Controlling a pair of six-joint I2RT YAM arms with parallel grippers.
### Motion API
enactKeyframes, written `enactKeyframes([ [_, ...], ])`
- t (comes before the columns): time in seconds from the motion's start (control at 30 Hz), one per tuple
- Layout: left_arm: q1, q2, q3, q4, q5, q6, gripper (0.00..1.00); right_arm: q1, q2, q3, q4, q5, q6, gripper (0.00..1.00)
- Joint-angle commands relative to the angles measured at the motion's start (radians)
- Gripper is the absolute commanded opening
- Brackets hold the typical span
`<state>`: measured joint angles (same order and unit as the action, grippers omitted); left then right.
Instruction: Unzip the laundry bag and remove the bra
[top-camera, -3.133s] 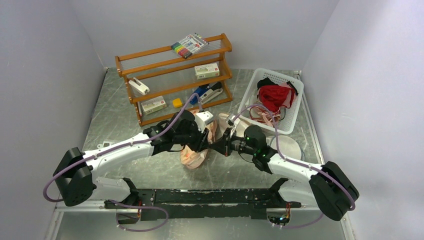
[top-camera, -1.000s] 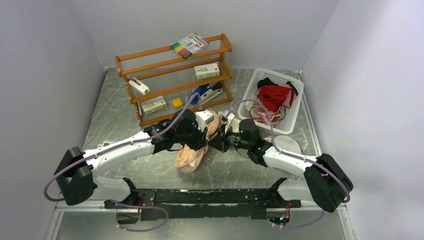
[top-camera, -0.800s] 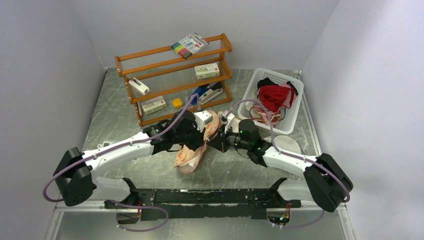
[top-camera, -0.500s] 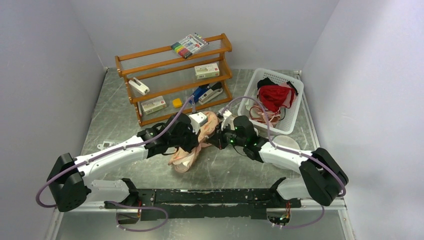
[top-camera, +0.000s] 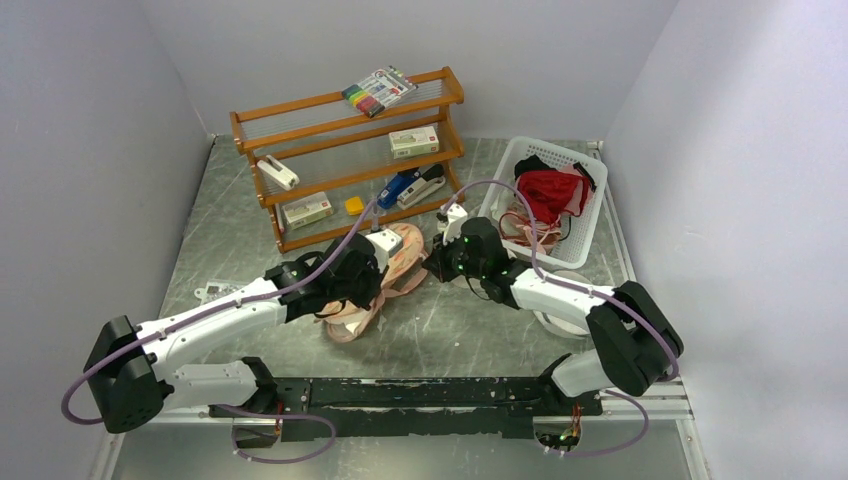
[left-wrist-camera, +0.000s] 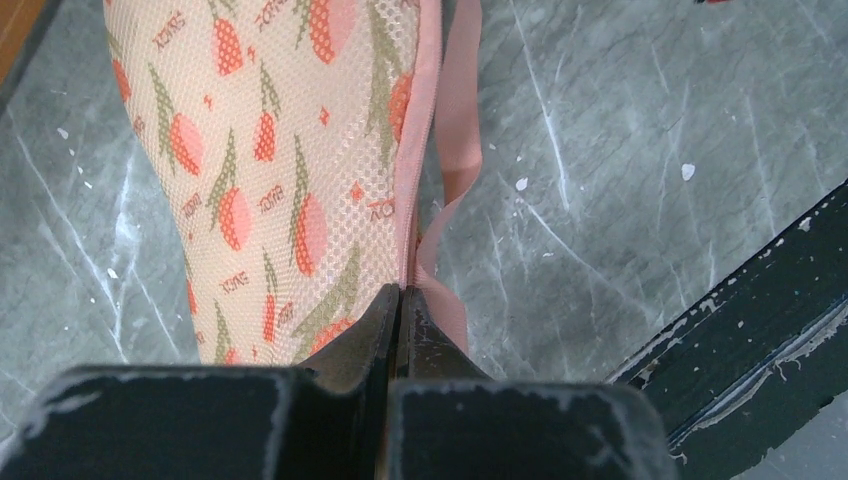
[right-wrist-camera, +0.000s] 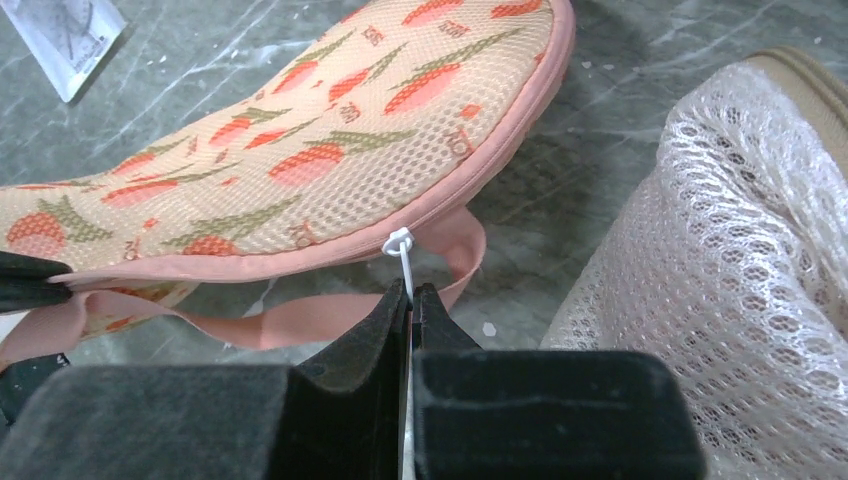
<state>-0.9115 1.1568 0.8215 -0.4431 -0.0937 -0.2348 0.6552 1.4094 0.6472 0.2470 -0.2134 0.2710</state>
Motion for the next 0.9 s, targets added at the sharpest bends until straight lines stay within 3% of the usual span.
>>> enactKeyframes([
  [0.0, 0.001, -0.005, -0.001, -0.069, -0.031, -0.006, 0.07, -0.018, -0.005, 0.021, -0.007, 0.027, -0.035, 0.00],
  [0.07, 0.002, 0.002, 0.011, -0.076, -0.019, 0.004, 0.11, -0.015, -0.013, 0.009, 0.027, -0.028, -0.040, 0.00],
  [0.3, 0.001, -0.019, 0.044, -0.001, 0.091, 0.028, 0.43, 0.010, -0.056, -0.051, 0.147, -0.190, -0.023, 0.00],
  [0.43, 0.001, -0.008, 0.065, 0.103, 0.084, 0.039, 0.53, 0.016, -0.099, -0.083, 0.165, -0.235, -0.018, 0.00],
  [0.87, 0.002, 0.223, 0.194, 0.164, 0.120, 0.101, 0.49, 0.035, -0.183, -0.149, 0.187, -0.275, 0.023, 0.00],
])
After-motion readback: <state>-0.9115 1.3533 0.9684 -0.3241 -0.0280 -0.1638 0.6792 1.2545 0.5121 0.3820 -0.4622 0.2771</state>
